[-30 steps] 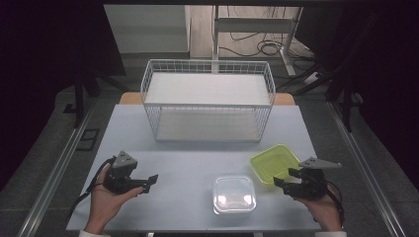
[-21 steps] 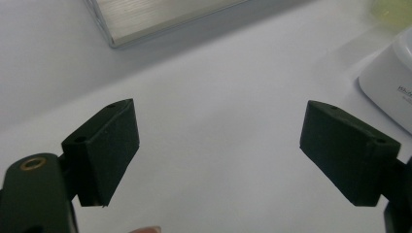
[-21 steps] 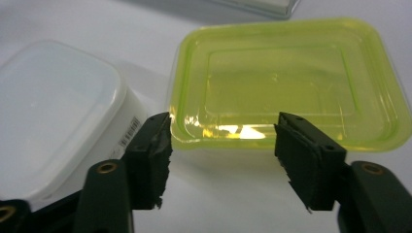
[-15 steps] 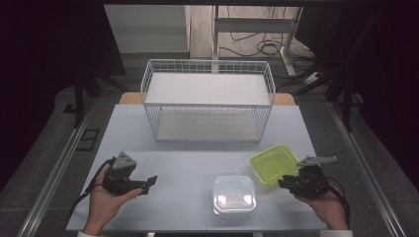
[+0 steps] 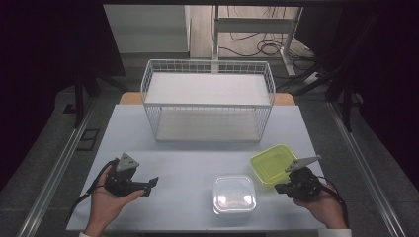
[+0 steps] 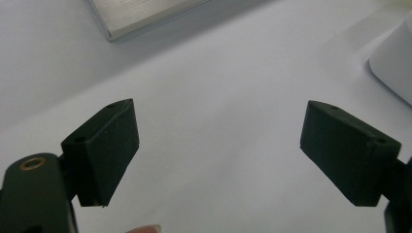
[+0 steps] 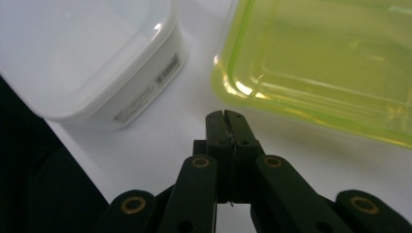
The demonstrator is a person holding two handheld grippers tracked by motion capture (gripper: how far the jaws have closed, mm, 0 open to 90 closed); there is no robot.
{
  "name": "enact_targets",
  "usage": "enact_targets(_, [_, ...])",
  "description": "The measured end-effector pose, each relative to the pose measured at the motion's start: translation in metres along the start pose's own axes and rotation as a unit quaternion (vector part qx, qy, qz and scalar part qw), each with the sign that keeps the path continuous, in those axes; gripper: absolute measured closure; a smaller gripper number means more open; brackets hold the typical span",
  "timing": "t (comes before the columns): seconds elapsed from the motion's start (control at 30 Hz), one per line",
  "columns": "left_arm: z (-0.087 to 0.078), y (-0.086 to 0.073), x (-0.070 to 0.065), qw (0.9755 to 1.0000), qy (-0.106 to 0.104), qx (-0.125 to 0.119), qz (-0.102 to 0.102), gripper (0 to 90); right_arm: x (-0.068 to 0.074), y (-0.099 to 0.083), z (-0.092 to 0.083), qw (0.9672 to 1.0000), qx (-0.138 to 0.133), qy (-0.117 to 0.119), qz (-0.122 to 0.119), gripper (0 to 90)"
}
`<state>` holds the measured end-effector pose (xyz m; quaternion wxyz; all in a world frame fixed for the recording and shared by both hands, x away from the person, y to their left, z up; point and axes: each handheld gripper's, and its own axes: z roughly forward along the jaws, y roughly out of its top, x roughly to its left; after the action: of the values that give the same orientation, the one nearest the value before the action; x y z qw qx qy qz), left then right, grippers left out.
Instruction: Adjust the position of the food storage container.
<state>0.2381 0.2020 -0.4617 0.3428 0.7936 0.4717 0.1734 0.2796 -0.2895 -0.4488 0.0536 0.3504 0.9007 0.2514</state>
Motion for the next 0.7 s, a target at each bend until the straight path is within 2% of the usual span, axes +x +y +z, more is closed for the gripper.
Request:
enact_targets(0.17, [0.003, 0.003, -0.002, 1.0, -0.002, 0.0, 0.006, 13.5, 0.002, -0.004, 0.014, 0.9993, 0.037, -0.006, -0.005, 89.2])
enact_targets(0.37, [0.005, 0.004, -0.001, 1.0, -0.003, 0.001, 0.007, 13.5, 0.005, 0.01, 0.034, 0.9976, 0.062, -0.021, -0.022, 89.2])
enact_targets(0.5, [0.006, 0.004, -0.002, 0.9999, -0.002, 0.002, 0.01, 13.3, 0.006, 0.025, 0.042, 0.997, 0.066, -0.028, -0.031, 89.2])
enact_targets(0.7, [0.004, 0.003, -0.002, 0.9999, 0.003, 0.003, 0.012, 13.2, 0.007, 0.033, 0.048, 0.9971, 0.062, -0.038, -0.024, 89.2])
